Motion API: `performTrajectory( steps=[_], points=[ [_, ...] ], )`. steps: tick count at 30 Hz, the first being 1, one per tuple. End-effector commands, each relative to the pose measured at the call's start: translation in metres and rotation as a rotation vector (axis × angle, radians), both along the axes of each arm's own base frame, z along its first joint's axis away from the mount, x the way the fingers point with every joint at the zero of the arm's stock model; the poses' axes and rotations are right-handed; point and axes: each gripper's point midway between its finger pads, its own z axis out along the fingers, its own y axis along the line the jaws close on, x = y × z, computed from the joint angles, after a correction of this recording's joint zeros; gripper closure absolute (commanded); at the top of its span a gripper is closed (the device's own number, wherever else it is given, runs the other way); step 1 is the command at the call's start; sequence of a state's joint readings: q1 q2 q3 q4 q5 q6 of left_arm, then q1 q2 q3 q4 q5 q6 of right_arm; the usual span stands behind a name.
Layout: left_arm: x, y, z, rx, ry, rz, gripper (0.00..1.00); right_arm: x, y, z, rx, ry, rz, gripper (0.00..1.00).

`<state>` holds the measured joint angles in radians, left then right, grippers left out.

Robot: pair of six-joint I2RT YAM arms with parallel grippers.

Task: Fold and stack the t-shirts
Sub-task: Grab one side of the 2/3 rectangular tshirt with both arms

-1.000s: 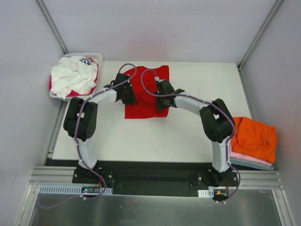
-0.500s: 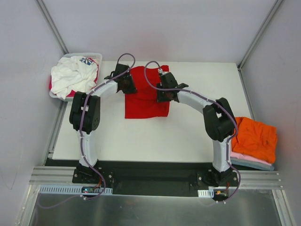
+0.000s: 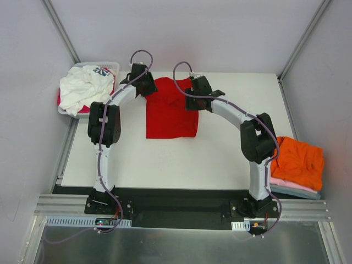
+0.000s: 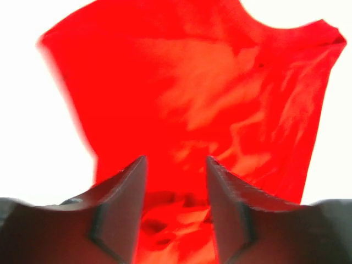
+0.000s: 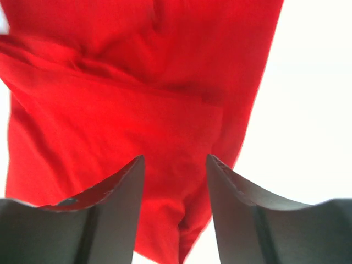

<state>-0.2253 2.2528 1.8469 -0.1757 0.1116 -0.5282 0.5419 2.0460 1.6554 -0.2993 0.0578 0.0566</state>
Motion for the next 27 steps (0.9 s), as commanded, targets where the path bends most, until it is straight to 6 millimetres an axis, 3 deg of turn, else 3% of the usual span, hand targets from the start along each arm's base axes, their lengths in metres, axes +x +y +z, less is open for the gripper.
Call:
performTrajectory(
  steps=[1, 2, 3, 4, 5, 6, 7, 8, 10, 13, 21, 27],
  points=[
    [-0.042, 0.021, 0.040, 0.034, -0.027, 0.019, 0.46, -0.045, -0.016, -0.008, -0.006, 0.096, 0.011, 0.43],
    [-0.055, 0.025, 0.056, 0.024, -0.041, 0.026, 0.45, -0.052, -0.017, 0.004, 0.031, 0.082, 0.001, 0.34],
    [-0.068, 0.028, 0.052, 0.028, -0.024, 0.028, 0.43, -0.075, -0.024, -0.018, 0.028, 0.145, 0.013, 0.30],
    [-0.090, 0.034, 0.028, 0.043, 0.040, 0.029, 0.40, -0.083, -0.025, -0.020, 0.044, 0.150, 0.023, 0.27],
    [-0.103, 0.036, 0.036, 0.037, 0.035, 0.031, 0.38, -0.088, -0.023, -0.007, 0.082, 0.117, 0.036, 0.23],
    [-0.114, 0.037, 0.032, 0.039, 0.052, 0.031, 0.38, -0.103, -0.032, -0.025, 0.065, 0.156, 0.034, 0.22],
    [-0.134, 0.042, 0.012, 0.041, 0.109, 0.041, 0.37, -0.108, -0.033, -0.027, 0.070, 0.158, 0.036, 0.21],
    [-0.144, 0.039, 0.016, 0.021, 0.108, 0.022, 0.37, -0.112, -0.032, -0.025, 0.089, 0.150, 0.052, 0.21],
    [-0.169, 0.039, -0.004, 0.004, 0.173, 0.017, 0.36, -0.119, -0.030, -0.034, 0.110, 0.152, 0.074, 0.21],
    [-0.189, 0.039, -0.019, -0.009, 0.207, 0.007, 0.35, -0.123, -0.018, -0.038, 0.172, 0.155, 0.115, 0.23],
    [-0.211, 0.033, -0.042, -0.056, 0.244, -0.029, 0.32, -0.109, -0.012, -0.044, 0.179, 0.126, 0.090, 0.29],
    [-0.232, 0.029, -0.074, -0.080, 0.330, -0.043, 0.30, -0.104, -0.005, -0.050, 0.193, 0.149, 0.089, 0.43]
  ],
)
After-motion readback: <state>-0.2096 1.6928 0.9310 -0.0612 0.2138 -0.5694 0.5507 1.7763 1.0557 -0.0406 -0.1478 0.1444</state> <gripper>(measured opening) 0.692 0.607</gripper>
